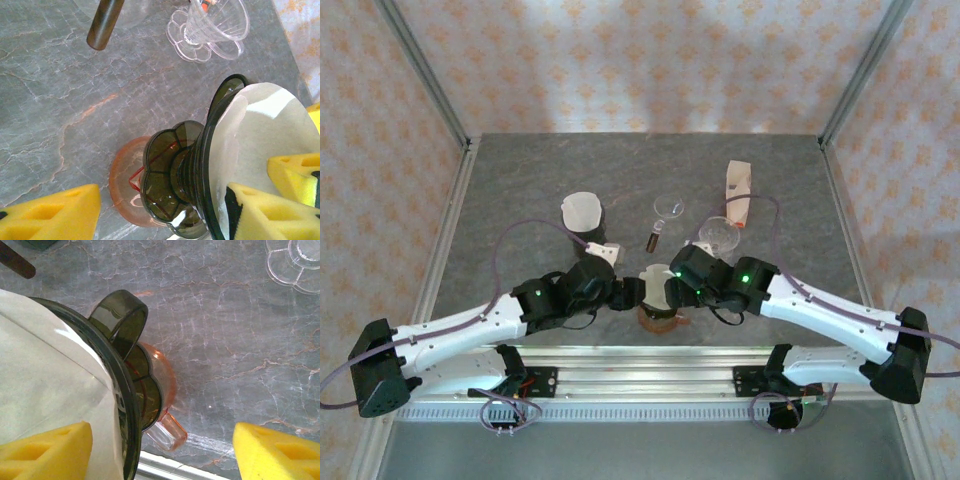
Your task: Place the coffee filter in the dripper
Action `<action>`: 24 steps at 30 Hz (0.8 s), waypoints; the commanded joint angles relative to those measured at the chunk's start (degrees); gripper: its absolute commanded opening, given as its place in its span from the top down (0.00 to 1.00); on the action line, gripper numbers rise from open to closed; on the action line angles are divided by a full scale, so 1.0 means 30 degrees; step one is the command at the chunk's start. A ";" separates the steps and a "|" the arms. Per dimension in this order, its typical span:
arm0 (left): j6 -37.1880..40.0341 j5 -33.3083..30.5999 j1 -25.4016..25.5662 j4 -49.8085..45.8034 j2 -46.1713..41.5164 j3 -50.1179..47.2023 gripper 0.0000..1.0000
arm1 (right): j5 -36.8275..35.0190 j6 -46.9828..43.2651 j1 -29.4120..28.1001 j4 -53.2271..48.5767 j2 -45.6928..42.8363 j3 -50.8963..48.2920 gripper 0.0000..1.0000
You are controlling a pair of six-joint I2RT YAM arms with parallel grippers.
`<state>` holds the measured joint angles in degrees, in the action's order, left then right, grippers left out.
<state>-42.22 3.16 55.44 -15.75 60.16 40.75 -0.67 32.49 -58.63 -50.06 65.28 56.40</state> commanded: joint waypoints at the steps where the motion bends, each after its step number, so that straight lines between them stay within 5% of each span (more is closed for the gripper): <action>1: -0.0312 -0.0205 -0.0096 0.0174 0.0132 -0.0104 0.35 | -0.1047 0.0214 -0.0202 -0.0104 -0.0427 0.0242 0.25; 19: -0.0459 -0.0115 -0.0197 0.0723 -0.2112 0.0337 0.14 | -0.3732 0.1209 -0.0230 0.0108 -0.6276 -0.0883 0.24; 24: -0.0400 -0.1615 -0.0238 -0.0650 -0.4154 0.0501 0.13 | -0.3449 0.2209 -0.0235 0.0205 -0.7753 -0.2834 0.24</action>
<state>-43.48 2.39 55.33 -15.46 50.96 40.77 -9.26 36.25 -59.09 -49.43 44.12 50.59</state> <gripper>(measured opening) 0.864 0.758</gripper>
